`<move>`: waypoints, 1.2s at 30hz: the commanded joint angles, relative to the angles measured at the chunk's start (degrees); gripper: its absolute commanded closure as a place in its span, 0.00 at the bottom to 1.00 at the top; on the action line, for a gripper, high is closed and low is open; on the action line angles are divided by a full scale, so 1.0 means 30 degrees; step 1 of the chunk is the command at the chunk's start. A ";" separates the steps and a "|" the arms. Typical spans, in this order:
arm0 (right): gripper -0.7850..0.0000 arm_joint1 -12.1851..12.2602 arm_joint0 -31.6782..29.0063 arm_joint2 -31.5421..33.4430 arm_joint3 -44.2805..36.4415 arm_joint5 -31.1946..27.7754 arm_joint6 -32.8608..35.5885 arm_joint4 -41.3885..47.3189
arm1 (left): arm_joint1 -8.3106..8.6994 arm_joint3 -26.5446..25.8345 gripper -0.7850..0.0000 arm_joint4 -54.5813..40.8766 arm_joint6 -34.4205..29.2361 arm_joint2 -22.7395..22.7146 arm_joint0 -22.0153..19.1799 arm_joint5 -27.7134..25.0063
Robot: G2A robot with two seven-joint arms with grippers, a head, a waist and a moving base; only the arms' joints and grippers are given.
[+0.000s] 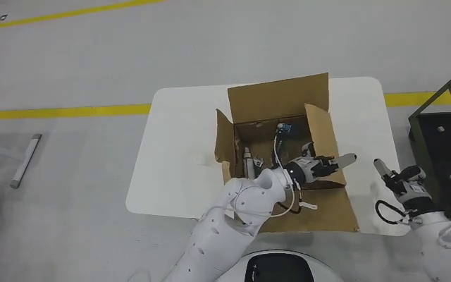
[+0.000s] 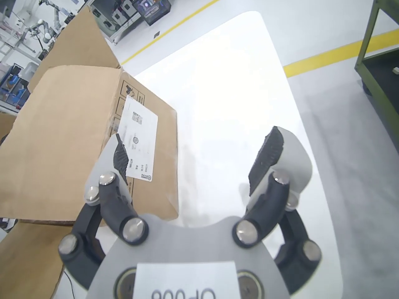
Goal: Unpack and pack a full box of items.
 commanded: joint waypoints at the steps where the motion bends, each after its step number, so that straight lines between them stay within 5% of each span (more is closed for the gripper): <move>1: 0.00 -0.0011 -0.0165 0.0350 -0.0114 0.0037 -0.0018 -0.0018 | -0.0183 0.0448 0.00 -0.0130 0.0079 0.0427 -0.0591 -0.0220; 16: 0.00 -0.0040 -0.0669 0.4286 -0.1020 -0.0778 0.1820 0.3041 | -0.1959 0.4890 0.00 -0.0835 0.1622 0.3426 -0.4092 -0.1412; 21: 0.00 0.0058 -0.1652 0.5010 -0.1402 -0.2982 0.2875 0.1205 | -0.2575 0.6398 0.00 -0.1568 0.2162 0.3969 -0.4632 -0.1665; 34: 0.00 -0.0316 -0.1597 0.5935 -0.1123 -0.1880 0.1736 0.4524 | -0.3393 0.8052 0.00 -0.1110 0.1924 0.4546 -0.5127 -0.2299; 35: 0.05 -0.0339 -0.1587 0.5800 -0.1052 -0.1905 0.1877 0.4814 | -0.3407 0.8079 0.00 -0.1002 0.1891 0.4504 -0.5118 -0.2288; 36: 0.21 -0.0366 -0.1574 0.5648 -0.0983 -0.1911 0.2007 0.5190 | -0.3417 0.8106 0.00 -0.0950 0.1859 0.4440 -0.5093 -0.2294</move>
